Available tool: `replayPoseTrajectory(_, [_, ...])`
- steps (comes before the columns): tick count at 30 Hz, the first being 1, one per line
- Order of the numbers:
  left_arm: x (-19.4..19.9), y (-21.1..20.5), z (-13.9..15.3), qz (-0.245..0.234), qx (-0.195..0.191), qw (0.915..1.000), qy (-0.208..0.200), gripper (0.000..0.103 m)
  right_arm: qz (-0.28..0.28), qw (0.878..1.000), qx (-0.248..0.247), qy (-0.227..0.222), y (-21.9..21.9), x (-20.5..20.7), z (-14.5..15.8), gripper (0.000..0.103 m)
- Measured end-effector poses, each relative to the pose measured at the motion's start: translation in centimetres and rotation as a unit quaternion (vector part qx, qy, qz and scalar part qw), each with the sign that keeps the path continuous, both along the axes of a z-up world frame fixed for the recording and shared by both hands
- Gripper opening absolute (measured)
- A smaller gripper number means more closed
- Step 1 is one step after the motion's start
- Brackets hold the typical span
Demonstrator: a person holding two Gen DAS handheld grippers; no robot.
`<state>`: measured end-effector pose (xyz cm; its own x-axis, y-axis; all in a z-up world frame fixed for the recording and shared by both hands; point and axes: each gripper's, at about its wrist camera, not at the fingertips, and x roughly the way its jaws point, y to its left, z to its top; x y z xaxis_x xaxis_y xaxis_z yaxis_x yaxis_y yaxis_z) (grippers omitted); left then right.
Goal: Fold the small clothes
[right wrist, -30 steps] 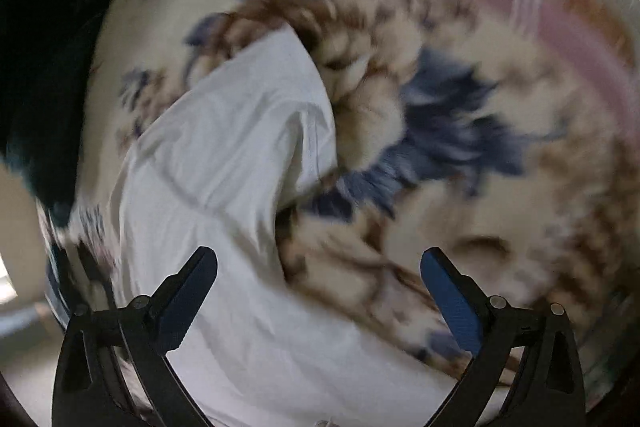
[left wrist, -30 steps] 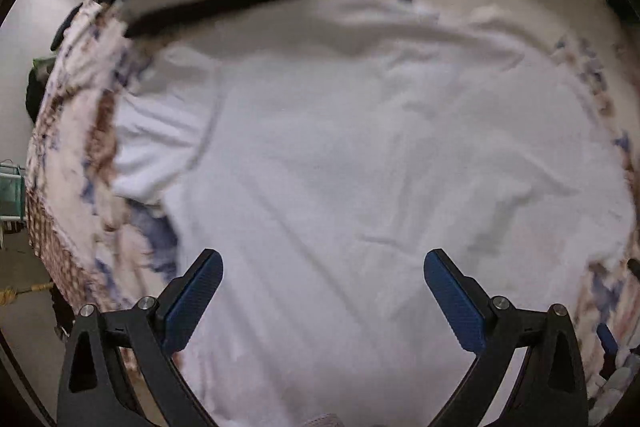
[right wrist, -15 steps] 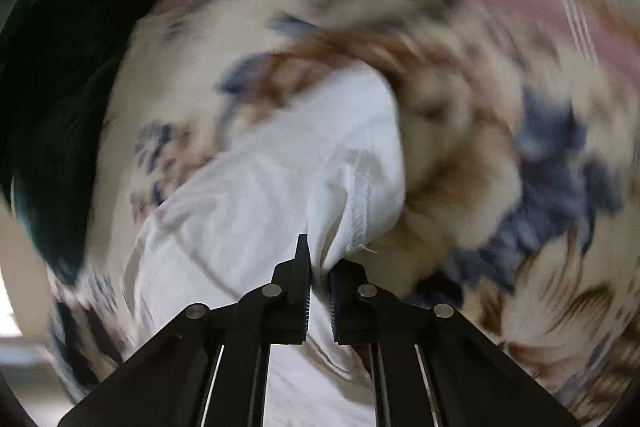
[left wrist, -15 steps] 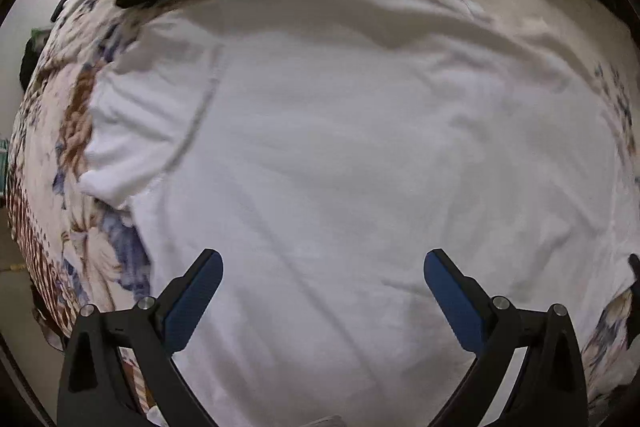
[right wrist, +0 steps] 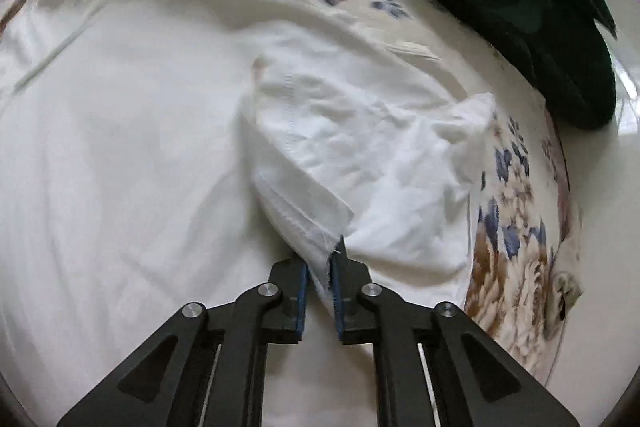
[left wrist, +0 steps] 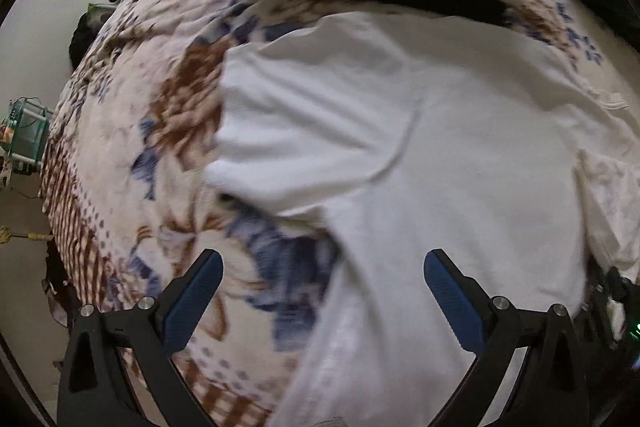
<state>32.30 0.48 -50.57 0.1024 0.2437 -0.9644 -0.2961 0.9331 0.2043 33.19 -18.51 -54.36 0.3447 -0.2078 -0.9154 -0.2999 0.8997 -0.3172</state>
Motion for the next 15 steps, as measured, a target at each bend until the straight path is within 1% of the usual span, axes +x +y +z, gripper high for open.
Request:
replayPoseTrajectory(1, [-0.3, 0.3, 0.0, 0.001, 0.000, 1.0000, 0.001, 0.103, 0.007, 0.999, 0.049, 0.018, 0.2, -0.5, 1.0, 0.032])
replayPoseTrajectory(2, [-0.8, 1.2, 0.0, 0.004, 0.001, 1.0000, 0.001, 0.103, 0.014, 0.996, 0.077, 0.031, -0.4, -2.5, 2.0, 0.052])
replayPoseTrajectory(3, [-1.3, 1.8, -0.1, 0.008, 0.003, 1.0000, 0.002, 0.103, 0.023, 0.994, 0.099, 0.042, -0.5, -3.1, 2.7, 0.059])
replayPoseTrajectory(4, [-1.7, 2.4, -0.2, 0.012, 0.004, 0.9999, 0.003, 0.103, 0.034, 0.992, 0.114, 0.044, -0.2, -3.9, 3.7, 0.059])
replayPoseTrajectory(6, [-2.5, 4.2, -0.4, 0.027, 0.004, 0.9996, 0.006, 0.103, 0.021, 0.991, 0.129, 0.034, -0.9, -4.4, 5.2, 0.059])
replayPoseTrajectory(7, [-2.7, 4.7, -0.4, 0.034, 0.003, 0.9994, 0.006, 0.103, 0.001, 0.989, 0.144, 0.030, -1.9, -4.0, 5.8, 0.059])
replayPoseTrajectory(8, [-3.1, 6.0, -0.5, 0.047, -0.004, 0.9989, 0.005, 0.103, -0.030, 0.987, 0.155, 0.020, -2.7, -3.6, 6.5, 0.059])
replayPoseTrajectory(9, [-3.3, 6.8, -0.5, 0.058, -0.008, 0.9983, 0.005, 0.103, -0.061, 0.986, 0.156, 0.007, -3.4, -3.1, 6.9, 0.059])
replayPoseTrajectory(11, [-3.6, 8.9, -1.0, 0.088, -0.021, 0.9959, 0.002, 0.103, -0.111, 0.981, 0.161, -0.005, -4.8, -1.6, 6.6, 0.059])
replayPoseTrajectory(13, [-3.6, 11.0, -1.4, 0.122, -0.050, 0.9913, -0.005, 0.103, -0.157, 0.973, 0.166, 0.013, -5.6, 0.1, 4.8, 0.059])
replayPoseTrajectory(14, [-3.6, 12.0, -1.7, 0.139, -0.073, 0.9875, -0.012, 0.103, -0.175, 0.968, 0.174, 0.043, -5.7, 1.1, 3.2, 0.059])
replayPoseTrajectory(15, [-3.4, 12.9, -2.1, 0.161, -0.108, 0.9809, -0.020, 0.103, -0.186, 0.962, 0.185, 0.079, -5.4, 1.9, 1.8, 0.059])
